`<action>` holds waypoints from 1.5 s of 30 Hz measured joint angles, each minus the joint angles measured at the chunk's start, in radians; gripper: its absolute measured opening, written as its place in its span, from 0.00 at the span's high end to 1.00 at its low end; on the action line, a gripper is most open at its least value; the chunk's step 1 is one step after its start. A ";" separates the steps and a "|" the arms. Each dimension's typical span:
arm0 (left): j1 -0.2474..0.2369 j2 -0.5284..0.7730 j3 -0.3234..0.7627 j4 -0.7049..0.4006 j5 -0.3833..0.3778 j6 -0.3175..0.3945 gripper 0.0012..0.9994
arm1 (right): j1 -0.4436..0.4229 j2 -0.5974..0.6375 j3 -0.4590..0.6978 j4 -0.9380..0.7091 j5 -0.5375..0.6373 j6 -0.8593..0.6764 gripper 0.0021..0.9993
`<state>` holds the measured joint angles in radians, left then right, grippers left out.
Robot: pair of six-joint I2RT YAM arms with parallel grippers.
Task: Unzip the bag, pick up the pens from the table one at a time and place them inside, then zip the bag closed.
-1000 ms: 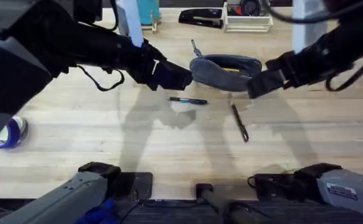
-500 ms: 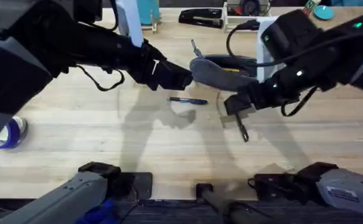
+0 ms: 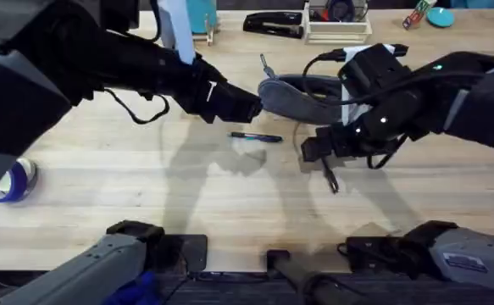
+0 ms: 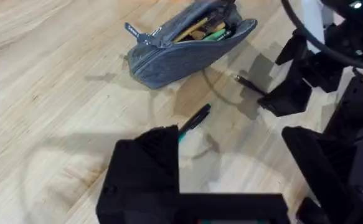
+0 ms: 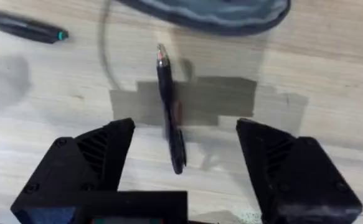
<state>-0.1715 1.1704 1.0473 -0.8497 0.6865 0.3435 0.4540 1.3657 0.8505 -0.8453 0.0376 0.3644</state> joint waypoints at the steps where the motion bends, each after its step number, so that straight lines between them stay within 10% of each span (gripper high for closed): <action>1: 0.000 0.000 0.000 0.000 0.000 0.000 0.00 | 0.002 0.006 0.000 0.005 0.000 0.003 0.00; 20: 0.000 0.000 0.000 0.000 0.000 0.000 0.00 | 0.062 0.111 -0.001 0.009 0.004 0.059 0.05; 27: 0.000 0.000 0.000 0.000 0.000 0.000 0.00 | 0.063 0.111 -0.001 0.003 0.004 0.072 0.35; 33: 0.000 0.000 0.000 0.000 0.000 0.000 0.00 | 0.064 0.111 -0.001 0.002 -0.008 0.081 0.94; 45: 0.000 0.000 0.000 0.000 0.000 0.000 0.00 | 0.067 0.111 0.000 0.002 -0.008 0.081 0.97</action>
<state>-0.1715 1.1702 1.0473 -0.8497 0.6861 0.3435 0.5209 1.4769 0.8501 -0.8433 0.0296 0.4454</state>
